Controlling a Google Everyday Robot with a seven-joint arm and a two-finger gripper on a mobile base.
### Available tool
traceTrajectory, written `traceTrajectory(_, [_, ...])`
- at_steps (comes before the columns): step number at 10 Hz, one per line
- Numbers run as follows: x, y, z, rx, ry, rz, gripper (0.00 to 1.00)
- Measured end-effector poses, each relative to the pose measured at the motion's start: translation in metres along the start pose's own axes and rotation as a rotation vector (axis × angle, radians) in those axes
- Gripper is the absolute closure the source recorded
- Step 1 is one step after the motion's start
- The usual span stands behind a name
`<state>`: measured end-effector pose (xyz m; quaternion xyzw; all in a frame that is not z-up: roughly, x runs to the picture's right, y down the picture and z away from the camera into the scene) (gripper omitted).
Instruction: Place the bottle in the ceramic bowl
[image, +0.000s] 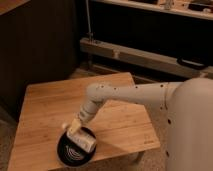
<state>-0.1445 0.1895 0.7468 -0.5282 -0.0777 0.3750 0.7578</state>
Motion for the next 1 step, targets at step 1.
traceTrajectory(1, [-0.0031,-0.0027,-0.0006,-0.046,0.004,0.006,0.4])
